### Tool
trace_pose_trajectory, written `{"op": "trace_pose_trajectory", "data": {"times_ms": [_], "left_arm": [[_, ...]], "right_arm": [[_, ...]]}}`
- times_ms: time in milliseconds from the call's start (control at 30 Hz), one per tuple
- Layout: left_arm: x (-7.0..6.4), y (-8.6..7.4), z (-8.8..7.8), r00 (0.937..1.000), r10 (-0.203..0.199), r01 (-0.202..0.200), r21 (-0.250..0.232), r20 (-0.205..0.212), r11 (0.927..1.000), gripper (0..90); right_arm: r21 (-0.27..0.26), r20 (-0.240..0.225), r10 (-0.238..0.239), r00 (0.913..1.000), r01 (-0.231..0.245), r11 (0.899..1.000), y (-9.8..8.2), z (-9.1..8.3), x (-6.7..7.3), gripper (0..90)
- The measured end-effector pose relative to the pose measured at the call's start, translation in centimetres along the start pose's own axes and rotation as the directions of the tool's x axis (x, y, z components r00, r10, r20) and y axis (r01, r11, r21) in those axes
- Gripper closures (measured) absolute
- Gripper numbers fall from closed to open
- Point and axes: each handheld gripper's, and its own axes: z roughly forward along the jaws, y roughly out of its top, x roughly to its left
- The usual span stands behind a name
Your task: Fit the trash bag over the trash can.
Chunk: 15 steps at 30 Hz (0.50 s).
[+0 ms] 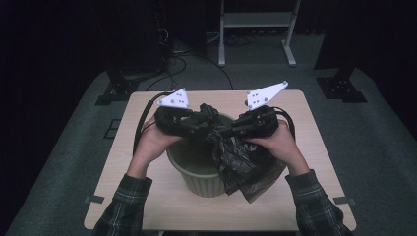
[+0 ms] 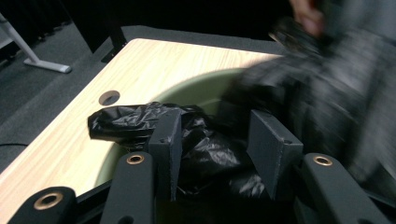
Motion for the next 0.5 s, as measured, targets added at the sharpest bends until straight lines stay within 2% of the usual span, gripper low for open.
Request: {"op": "trace_pose_trajectory", "data": {"times_ms": [67,133,267,333,500], "left_arm": [[-0.4,-0.6,-0.4,0.9999,-0.011,0.011,0.000,0.004,0.9999,54.5],[-0.7,-1.1,-0.8,0.9999,-0.011,0.011,0.003,-0.009,0.9999,53.6],[-0.1,-1.7,-2.3,0.9978,-0.037,0.036,-0.028,-0.055,0.9990,48.6],[0.0,-1.7,-3.1,0.9971,-0.044,0.042,-0.043,-0.062,0.9982,47.6],[-0.5,-1.4,-4.3,0.9985,-0.009,0.006,-0.059,-0.054,0.9982,43.7]], "right_arm": [[-0.007,0.019,0.011,0.9998,-0.011,1.000,0.1,0.1,-0.6,87.8],[0.001,0.018,0.020,0.9996,-0.020,1.000,0.1,0.3,-1.0,87.9],[0.027,0.024,0.030,0.9993,-0.031,0.999,-0.1,0.9,-1.4,87.9],[0.032,0.027,0.036,0.9990,-0.037,0.999,-0.3,1.0,-1.7,87.9],[0.040,0.017,0.050,0.9986,-0.051,0.998,-0.7,1.2,-2.3,88.0]]}}
